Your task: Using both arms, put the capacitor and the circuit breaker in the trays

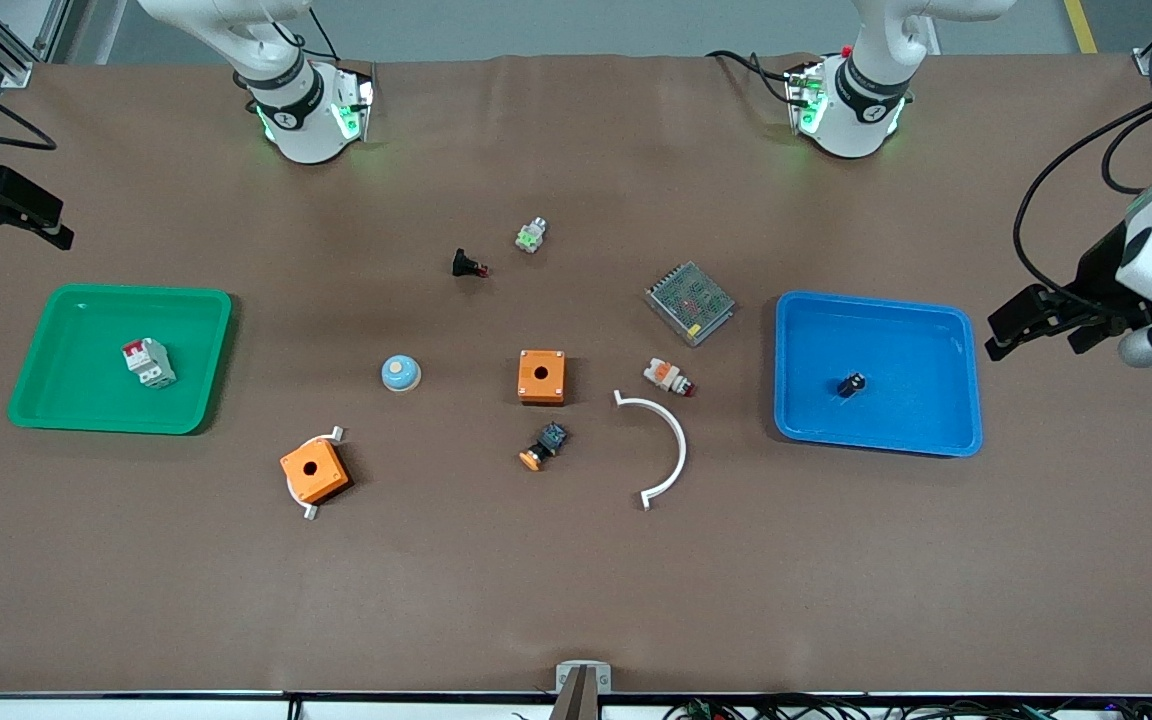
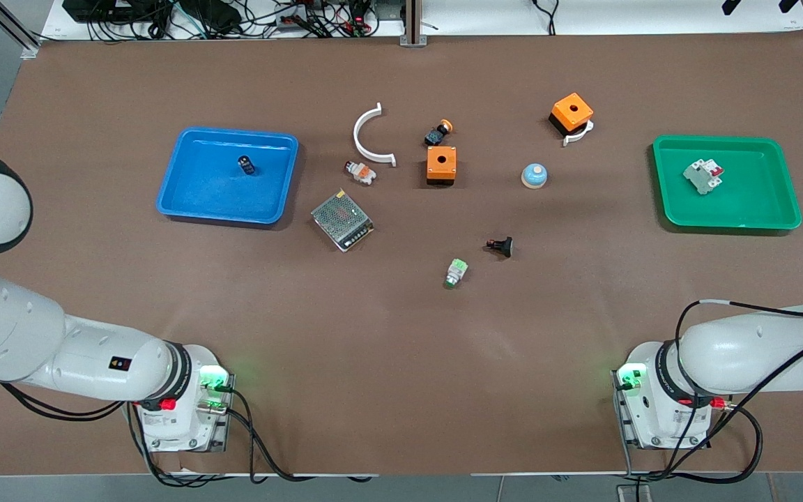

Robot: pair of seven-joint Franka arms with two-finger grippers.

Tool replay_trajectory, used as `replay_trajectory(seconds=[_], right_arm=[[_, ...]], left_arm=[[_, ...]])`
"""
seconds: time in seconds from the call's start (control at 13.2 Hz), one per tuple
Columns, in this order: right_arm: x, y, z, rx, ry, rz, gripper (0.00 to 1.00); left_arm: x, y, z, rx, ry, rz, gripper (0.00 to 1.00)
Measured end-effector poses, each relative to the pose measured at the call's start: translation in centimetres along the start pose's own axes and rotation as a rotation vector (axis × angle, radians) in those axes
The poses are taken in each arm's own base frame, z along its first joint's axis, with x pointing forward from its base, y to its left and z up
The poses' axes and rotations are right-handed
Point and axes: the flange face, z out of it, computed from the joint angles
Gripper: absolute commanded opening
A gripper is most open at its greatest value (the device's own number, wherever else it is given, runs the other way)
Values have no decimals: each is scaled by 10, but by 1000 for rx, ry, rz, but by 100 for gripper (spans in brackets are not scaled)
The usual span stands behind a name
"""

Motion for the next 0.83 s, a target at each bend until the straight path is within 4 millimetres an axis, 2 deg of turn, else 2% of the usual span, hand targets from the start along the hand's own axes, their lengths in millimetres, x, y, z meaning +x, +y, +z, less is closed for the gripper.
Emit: replay_trajectory(seconds=[0.3,0.83], right_arm=[[1,0,2,0,-4,0,100],[7,-4,12,0,-24,-6,100]], left_arm=[[-8,10,-1,7,-36,26,100],[-26,14,-32,25,-38,46,100]])
